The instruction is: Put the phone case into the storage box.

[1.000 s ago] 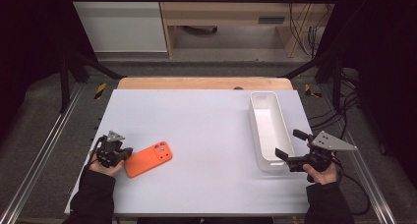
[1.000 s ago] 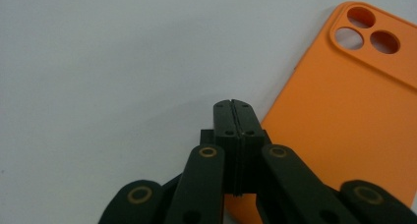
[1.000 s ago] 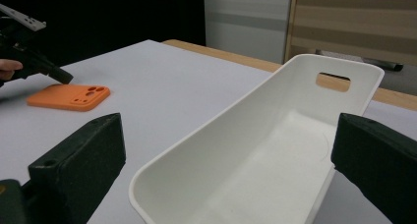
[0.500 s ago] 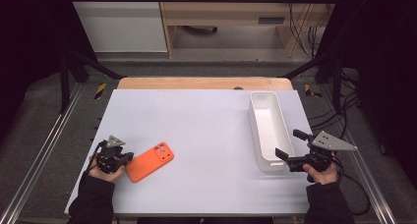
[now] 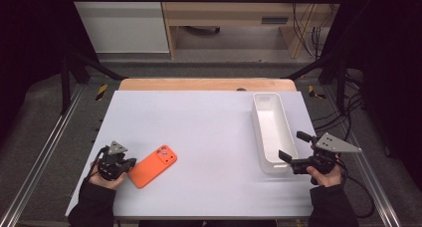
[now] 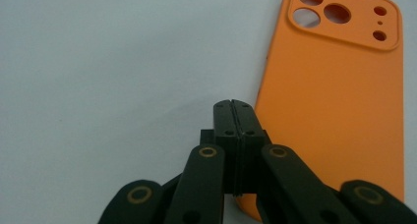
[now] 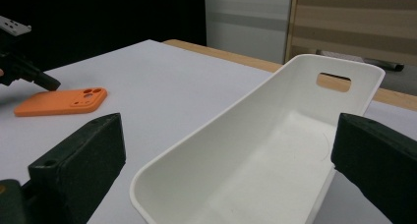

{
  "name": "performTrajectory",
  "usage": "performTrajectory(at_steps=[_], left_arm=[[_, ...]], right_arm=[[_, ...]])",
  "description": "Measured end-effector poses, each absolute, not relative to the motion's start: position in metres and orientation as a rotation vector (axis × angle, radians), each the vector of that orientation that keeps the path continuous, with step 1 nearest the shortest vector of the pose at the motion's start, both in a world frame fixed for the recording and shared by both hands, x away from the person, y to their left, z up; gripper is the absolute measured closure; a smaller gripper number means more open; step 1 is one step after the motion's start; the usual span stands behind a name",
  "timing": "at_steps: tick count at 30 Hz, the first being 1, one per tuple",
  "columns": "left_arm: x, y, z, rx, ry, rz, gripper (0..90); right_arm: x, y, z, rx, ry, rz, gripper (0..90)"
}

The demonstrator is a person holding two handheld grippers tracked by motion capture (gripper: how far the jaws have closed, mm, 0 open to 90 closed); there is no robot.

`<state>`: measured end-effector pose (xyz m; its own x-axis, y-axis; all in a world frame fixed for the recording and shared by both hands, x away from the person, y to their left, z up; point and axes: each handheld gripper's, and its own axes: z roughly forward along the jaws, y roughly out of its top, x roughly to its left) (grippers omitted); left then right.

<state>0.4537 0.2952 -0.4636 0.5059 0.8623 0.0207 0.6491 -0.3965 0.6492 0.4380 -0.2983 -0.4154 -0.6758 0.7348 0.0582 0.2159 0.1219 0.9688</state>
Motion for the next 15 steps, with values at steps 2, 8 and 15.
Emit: performTrajectory(at_steps=[2, 8, 15], left_arm=[[0.454, 0.296, -0.463, 2.168, 1.227, 0.487, 89.3], [0.452, 0.300, -0.452, 2.107, 1.163, 0.533, 80.8], [0.449, 0.298, -0.437, 2.077, 1.050, 0.581, 60.6]], right_arm=[[0.438, -0.298, -0.415, 0.922, 1.967, 1.582, 0.4], [0.437, -0.300, -0.414, 0.923, 1.959, 1.586, 0.4], [0.438, -0.299, -0.415, 0.921, 1.969, 1.579, 0.4]])
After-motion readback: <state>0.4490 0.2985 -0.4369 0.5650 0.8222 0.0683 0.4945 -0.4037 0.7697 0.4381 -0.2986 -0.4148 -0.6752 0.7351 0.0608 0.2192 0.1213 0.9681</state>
